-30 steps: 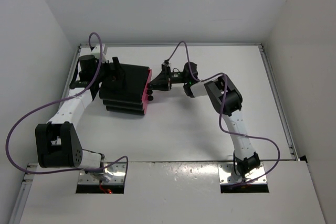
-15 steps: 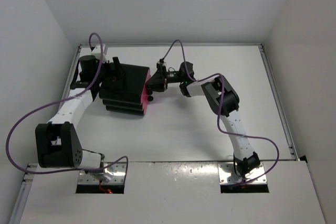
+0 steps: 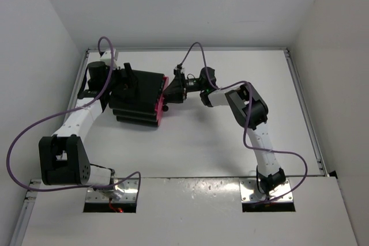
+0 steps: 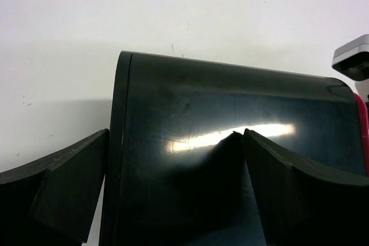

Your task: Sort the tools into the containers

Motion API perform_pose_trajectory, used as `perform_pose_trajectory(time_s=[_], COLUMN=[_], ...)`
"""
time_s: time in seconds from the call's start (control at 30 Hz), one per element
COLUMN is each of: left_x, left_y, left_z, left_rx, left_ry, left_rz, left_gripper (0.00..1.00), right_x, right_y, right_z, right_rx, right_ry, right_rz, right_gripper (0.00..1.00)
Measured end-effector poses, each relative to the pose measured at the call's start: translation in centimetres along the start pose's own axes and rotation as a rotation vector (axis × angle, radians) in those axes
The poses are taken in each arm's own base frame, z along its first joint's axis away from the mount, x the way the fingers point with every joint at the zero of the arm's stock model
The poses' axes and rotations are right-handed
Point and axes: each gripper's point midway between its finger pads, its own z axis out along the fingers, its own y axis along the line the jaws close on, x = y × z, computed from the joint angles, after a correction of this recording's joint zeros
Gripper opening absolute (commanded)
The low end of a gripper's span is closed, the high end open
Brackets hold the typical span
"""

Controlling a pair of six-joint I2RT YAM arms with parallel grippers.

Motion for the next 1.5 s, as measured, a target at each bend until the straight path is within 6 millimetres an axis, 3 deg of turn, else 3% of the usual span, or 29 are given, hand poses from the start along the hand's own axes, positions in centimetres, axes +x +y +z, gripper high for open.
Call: perform_pose_trajectory(time_s=[0.33, 0.53, 1.03, 1.4, 1.5], left_x=[0.0, 0.0, 0.0, 0.0, 0.0], left_y=[-0.3, -0.3, -0.2, -0.2, -0.2], left_z=[-0.1, -0.1, -0.1, -0.1, -0.1], left_rx=[0.006, 0.005, 0.003, 0.003, 0.003], left_ry=[0.0, -0.004, -0.014, -0.015, -0.015], left_rz=[0.003, 0.004, 0.006, 0.007, 0.007], left_gripper=[1.0, 1.0, 1.0, 1.0, 1.0], right_x=[2.6, 2.9, 1.5, 1.8, 3.3], right_y=[1.6, 2.7, 1.5, 1.4, 1.4], right_z=[-2.8, -3.0, 0.5, 0.6, 0.5], right_rx=[0.061, 0.074, 0.077, 0.067, 0.071], right_ry=[0.003, 0.01, 0.048, 0.069, 0.066], right_rz=[-0.043, -0.134, -0.145, -0.116, -0.107], right_gripper=[0.78, 0.72, 0.75, 0.78, 0.79])
